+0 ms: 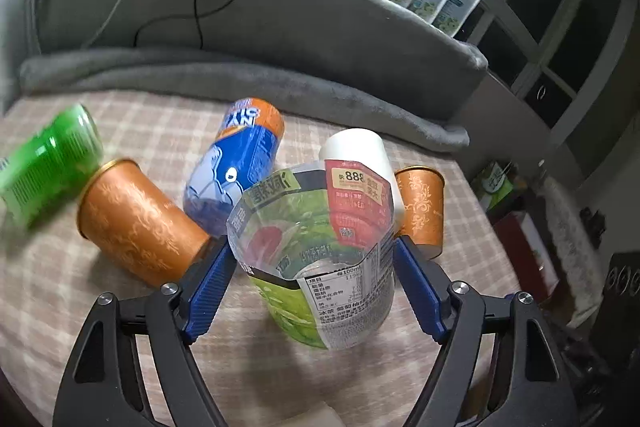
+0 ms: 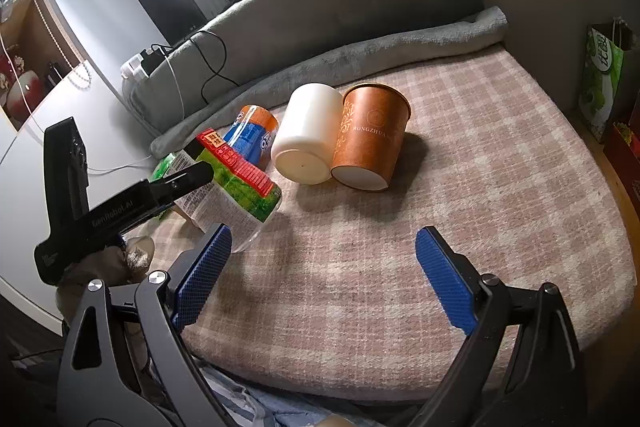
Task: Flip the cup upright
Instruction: 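Steady the bottle upright with the left tool, then open its fingers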
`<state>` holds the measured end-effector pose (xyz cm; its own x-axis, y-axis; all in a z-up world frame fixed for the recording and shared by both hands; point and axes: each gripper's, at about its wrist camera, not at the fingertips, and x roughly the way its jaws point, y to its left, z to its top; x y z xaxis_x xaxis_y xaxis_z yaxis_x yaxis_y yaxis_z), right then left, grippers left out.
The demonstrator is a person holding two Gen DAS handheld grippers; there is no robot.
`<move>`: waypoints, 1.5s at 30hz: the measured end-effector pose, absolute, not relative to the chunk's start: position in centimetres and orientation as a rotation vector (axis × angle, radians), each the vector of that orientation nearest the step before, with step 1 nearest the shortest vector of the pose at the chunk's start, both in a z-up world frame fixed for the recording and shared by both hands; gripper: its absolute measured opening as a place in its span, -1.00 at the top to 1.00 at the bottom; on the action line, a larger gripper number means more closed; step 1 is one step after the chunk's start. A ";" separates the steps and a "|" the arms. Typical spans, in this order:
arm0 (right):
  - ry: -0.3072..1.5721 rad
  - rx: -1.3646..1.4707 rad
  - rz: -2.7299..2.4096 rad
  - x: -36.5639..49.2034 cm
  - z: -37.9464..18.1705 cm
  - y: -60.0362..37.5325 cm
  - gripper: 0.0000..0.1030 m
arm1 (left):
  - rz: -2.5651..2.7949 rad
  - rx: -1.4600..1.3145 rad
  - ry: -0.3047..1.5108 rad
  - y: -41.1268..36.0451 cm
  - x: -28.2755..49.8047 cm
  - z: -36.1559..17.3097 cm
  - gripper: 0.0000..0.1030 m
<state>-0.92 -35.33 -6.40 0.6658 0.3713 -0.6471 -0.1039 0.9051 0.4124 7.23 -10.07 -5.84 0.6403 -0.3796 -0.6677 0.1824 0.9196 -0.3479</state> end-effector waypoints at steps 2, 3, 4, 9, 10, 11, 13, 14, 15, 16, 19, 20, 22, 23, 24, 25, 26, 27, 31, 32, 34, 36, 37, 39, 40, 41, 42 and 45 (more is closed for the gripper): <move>0.800 0.357 0.274 -0.9 -6.4 -35.3 -0.85 | -0.318 -0.215 0.796 -10.2 6.9 -5.8 -0.54; 0.800 0.358 0.272 -0.9 -6.4 -35.3 -0.85 | -0.315 -0.192 0.786 -10.4 6.8 -5.8 -0.53; 0.798 0.358 0.271 -0.9 -6.3 -35.4 -0.85 | -0.310 -0.160 0.775 -10.6 6.7 -5.9 -0.53; 0.788 0.349 0.261 -1.1 -6.0 -35.4 -0.85 | -0.312 -0.069 0.740 -11.7 5.7 -6.0 -0.53; 0.786 0.349 0.260 -1.2 -6.0 -35.4 -0.85 | -0.312 -0.044 0.728 -11.9 5.5 -6.0 -0.53; 0.785 0.350 0.259 -1.2 -5.9 -35.5 -0.85 | -0.313 -0.030 0.720 -12.1 5.3 -6.0 -0.53; 0.784 0.351 0.257 -1.2 -5.9 -35.5 -0.85 | -0.315 -0.005 0.708 -12.4 5.0 -6.0 -0.53; 0.783 0.352 0.257 -1.2 -5.9 -35.5 -0.85 | -0.320 0.001 0.705 -12.5 4.9 -6.0 -0.53; 0.783 0.353 0.256 -1.2 -5.9 -35.5 -0.85 | -0.324 0.004 0.704 -12.6 4.8 -6.0 -0.53; 0.783 0.354 0.256 -1.3 -5.9 -35.5 -0.85 | -0.328 0.012 0.702 -12.7 4.7 -6.1 -0.53; 0.782 0.355 0.256 -1.3 -5.9 -35.6 -0.85 | -0.341 0.016 0.699 -12.7 4.4 -6.1 -0.53; 0.781 0.356 0.256 -1.3 -5.8 -35.6 -0.85 | -0.347 0.012 0.700 -12.6 4.3 -6.1 -0.53; 0.778 0.355 0.256 -1.4 -5.8 -35.6 -0.85 | -0.353 0.004 0.704 -12.5 4.1 -6.1 -0.53; 0.777 0.353 0.256 -1.4 -5.7 -35.5 -0.85 | -0.356 0.001 0.704 -12.4 4.0 -6.2 -0.53; 0.776 0.352 0.256 -1.4 -5.7 -35.5 -0.85 | -0.359 -0.001 0.705 -12.3 3.9 -6.2 -0.53; 0.776 0.351 0.257 -1.5 -5.7 -35.4 -0.85 | -0.360 -0.003 0.705 -12.2 3.7 -6.2 -0.53; 0.775 0.349 0.258 -1.5 -5.6 -35.4 -0.85 | -0.363 -0.004 0.706 -12.1 3.6 -6.3 -0.53; 0.775 0.348 0.259 -1.5 -5.6 -35.3 -0.85 | -0.368 -0.005 0.705 -12.1 3.5 -6.3 -0.53; 0.772 0.348 0.262 -1.6 -5.5 -35.1 -0.85 | -0.385 -0.006 0.705 -12.1 3.0 -6.2 -0.53; 0.771 0.348 0.262 -1.6 -5.5 -35.1 -0.85 | -0.391 -0.006 0.707 -12.1 2.9 -6.3 -0.53; 0.770 0.347 0.263 -1.7 -5.5 -35.1 -0.85 | -0.409 0.001 0.710 -12.4 2.7 -6.3 -0.53; 0.768 0.344 0.261 -1.9 -5.4 -35.1 -0.85 | -0.416 0.010 0.709 -12.6 2.4 -6.3 -0.53; 0.767 0.342 0.261 -2.0 -5.4 -35.0 -0.85 | -0.422 0.008 0.711 -12.7 2.3 -6.3 -0.53; 0.764 0.339 0.260 -2.0 -5.4 -35.0 -0.85 | -0.437 -0.002 0.719 -12.7 2.2 -6.2 -0.53; 0.762 0.337 0.259 -2.1 -5.3 -35.0 -0.85 | -0.442 -0.008 0.723 -12.7 2.2 -6.2 -0.53; 0.757 0.333 0.258 -2.1 -5.2 -34.9 -0.85 | -0.449 -0.012 0.727 -12.6 2.2 -6.2 -0.53; 0.752 0.328 0.258 -2.2 -5.1 -34.9 -0.85 | -0.458 -0.017 0.733 -12.5 2.1 -6.2 -0.53; 0.725 0.301 0.254 -2.3 -4.5 -34.5 -0.85 | -0.500 -0.049 0.759 -12.1 1.8 -6.1 -0.55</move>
<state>-2.28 -34.48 -4.54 0.7211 0.3287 -0.6099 -0.1228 0.9270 0.3545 1.80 -12.06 -6.08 0.6150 -0.4509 -0.6469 0.4166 0.8823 -0.2190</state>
